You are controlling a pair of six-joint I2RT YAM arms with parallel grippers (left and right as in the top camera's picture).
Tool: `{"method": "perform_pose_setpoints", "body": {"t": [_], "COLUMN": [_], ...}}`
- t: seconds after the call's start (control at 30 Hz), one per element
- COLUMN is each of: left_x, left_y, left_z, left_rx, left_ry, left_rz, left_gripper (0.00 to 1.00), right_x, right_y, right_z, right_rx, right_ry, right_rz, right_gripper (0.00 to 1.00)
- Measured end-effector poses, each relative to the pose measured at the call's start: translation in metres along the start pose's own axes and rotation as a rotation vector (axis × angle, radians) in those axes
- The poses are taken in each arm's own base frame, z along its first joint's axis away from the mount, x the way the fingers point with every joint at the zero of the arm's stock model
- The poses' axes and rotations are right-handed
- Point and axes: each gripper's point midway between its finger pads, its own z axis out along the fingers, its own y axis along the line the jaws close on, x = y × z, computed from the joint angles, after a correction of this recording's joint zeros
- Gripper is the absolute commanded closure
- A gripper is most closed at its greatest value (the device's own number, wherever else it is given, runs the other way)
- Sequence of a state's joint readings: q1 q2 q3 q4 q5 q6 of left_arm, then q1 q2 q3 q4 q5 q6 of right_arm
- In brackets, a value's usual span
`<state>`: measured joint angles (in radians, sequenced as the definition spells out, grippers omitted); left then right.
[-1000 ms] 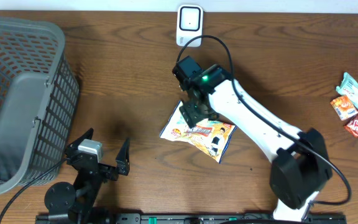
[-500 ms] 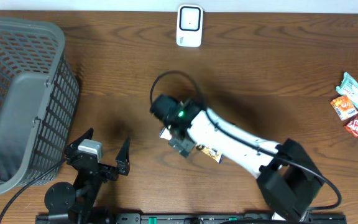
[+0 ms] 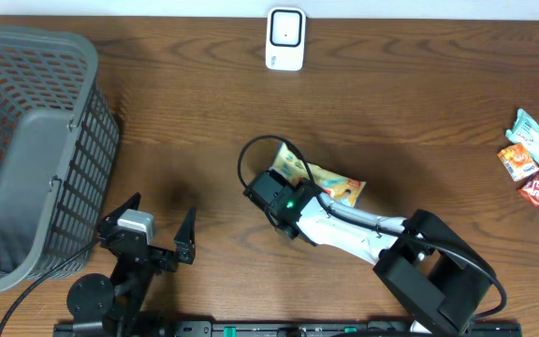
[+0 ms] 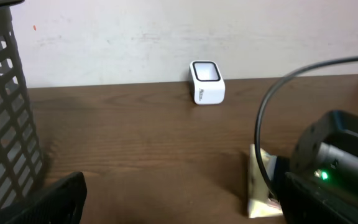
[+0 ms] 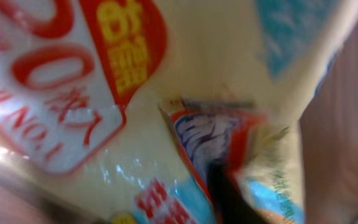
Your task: Scan the item barcode
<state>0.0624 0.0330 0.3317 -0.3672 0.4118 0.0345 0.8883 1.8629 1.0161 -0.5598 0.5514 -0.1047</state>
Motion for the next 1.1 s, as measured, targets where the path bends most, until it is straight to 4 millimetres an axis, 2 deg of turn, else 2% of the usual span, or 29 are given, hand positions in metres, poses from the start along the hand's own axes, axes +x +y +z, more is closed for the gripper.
{"method": "perform_pose_setpoints", "body": {"t": [0.17,0.23,0.33,0.43,0.57,0.77,0.9,1.1], "left_x": [0.000,0.000,0.000,0.000,0.000,0.000,0.000,0.000], "left_y": [0.000,0.000,0.000,0.000,0.000,0.000,0.000,0.000], "left_z": [0.000,0.000,0.000,0.000,0.000,0.000,0.000,0.000], "left_rx": [0.000,0.000,0.000,0.000,0.000,0.000,0.000,0.000], "left_ry": [0.000,0.000,0.001,0.000,0.000,0.000,0.000,0.000], "left_rz": [0.000,0.000,0.000,-0.001,0.000,0.000,0.000,0.000], "left_gripper": [0.02,0.02,0.02,0.02,0.02,0.02,0.02,0.02], "right_x": [0.001,0.006,0.005,-0.006,-0.024,-0.017,-0.017,-0.033], "right_y": [-0.004,-0.001,0.003,0.011,0.014,0.000,-0.017,-0.037], "right_z": [-0.004,-0.008,-0.020,-0.040,-0.071,-0.114,-0.145,-0.179], "right_rx": [0.006,-0.045,-0.194,-0.444,-0.805,-1.258,-1.465,-1.614], "right_ry": [0.013,0.052,0.092,0.080,-0.025,-0.180,-0.339,-0.584], "right_rz": [-0.020,-0.037,-0.031,-0.010,0.042,0.147,0.201,0.251], "right_gripper": [0.99,0.99,0.99,0.99,0.99,0.99,0.99,0.99]}}
